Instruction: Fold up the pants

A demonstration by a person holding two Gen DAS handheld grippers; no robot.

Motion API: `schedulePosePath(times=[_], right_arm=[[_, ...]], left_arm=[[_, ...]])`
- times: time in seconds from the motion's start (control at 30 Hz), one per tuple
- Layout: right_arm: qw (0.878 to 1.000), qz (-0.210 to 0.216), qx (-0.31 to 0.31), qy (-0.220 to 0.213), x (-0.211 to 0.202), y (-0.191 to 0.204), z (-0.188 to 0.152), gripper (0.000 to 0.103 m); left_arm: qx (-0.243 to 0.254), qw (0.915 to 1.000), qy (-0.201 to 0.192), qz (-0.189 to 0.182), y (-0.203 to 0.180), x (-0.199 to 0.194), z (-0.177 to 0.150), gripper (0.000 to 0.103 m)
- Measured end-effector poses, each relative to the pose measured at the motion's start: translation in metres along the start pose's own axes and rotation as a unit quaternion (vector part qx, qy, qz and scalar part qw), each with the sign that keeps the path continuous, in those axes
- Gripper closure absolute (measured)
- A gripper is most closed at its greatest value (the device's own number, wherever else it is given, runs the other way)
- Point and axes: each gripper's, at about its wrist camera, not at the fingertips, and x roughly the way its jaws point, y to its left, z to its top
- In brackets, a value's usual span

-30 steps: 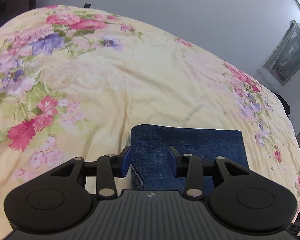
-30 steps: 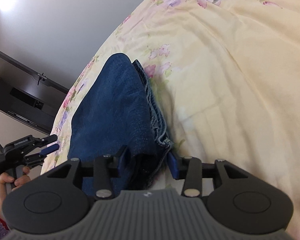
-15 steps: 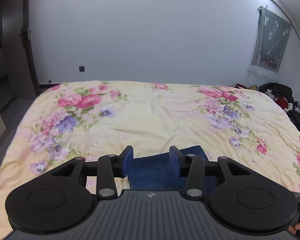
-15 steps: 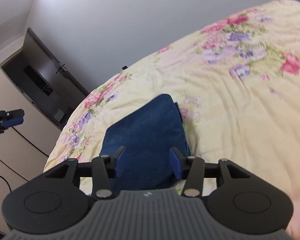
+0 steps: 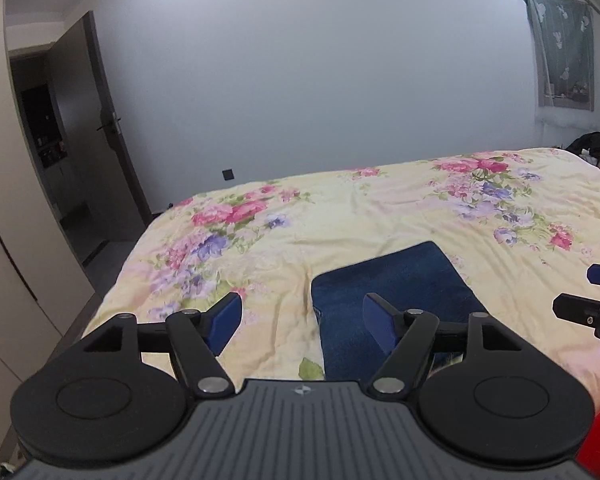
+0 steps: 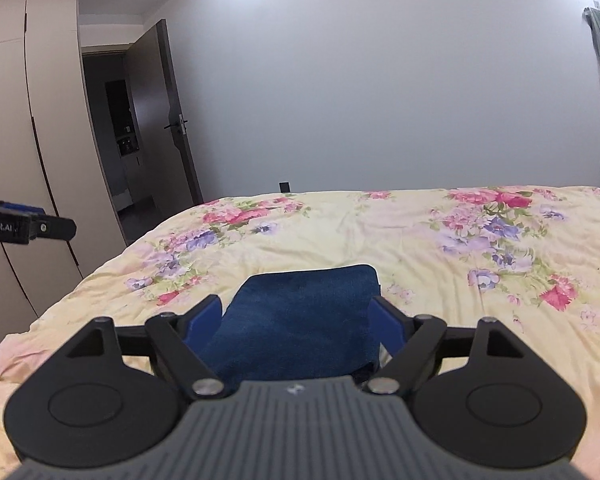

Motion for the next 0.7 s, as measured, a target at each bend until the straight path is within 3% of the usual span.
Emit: schedulePosePath(times=[0.2,0.37,0.47,0.7], right_arm=[[0.999,-0.019,-0.045,0.006,-0.002,0.022,-0.032,0.022],[0.999,-0.027,-0.033,0.021,0.013,0.023,-0.055,0.022],[0.996,-0.056,-0.054,0.033,0.024,0.024,-0.065,0.022],[0.995,-0.058,-0.045,0.064,0.045,0.017,-0.075,0.022]], left_arm=[[-0.028,0.9996,0.010,0.002,-0.024,0.017,-0.050,0.022],[-0.056,0.9981,0.024,-0.001,-0.036,0.034,-0.080,0.022],[-0.052,0.9976,0.046,-0.002,-0.041,0.045,-0.090,0.022],[-0.050,0.9959,0.076,-0.001,-0.048,0.060,-0.104,0.022]])
